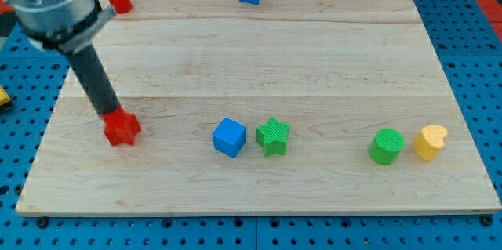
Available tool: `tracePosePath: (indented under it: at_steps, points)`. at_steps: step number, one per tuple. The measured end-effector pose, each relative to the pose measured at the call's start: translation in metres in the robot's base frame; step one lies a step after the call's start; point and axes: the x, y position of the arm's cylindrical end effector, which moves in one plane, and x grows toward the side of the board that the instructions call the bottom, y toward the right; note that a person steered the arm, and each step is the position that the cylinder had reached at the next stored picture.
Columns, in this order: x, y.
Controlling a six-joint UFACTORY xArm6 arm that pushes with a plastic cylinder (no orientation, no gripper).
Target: Move your arm towards center right
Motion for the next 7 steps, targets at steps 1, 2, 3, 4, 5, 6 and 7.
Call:
tracePosePath:
  at_steps: [1,2,3,4,5,6,7]
  points:
    - [-0.025,-0.006]
    - [-0.059,-0.007]
    - [-0.059,-0.013]
    - [-0.059,-0.013]
    - [-0.064,0.061]
    - [-0.058,0.159]
    - [-0.049,0.223]
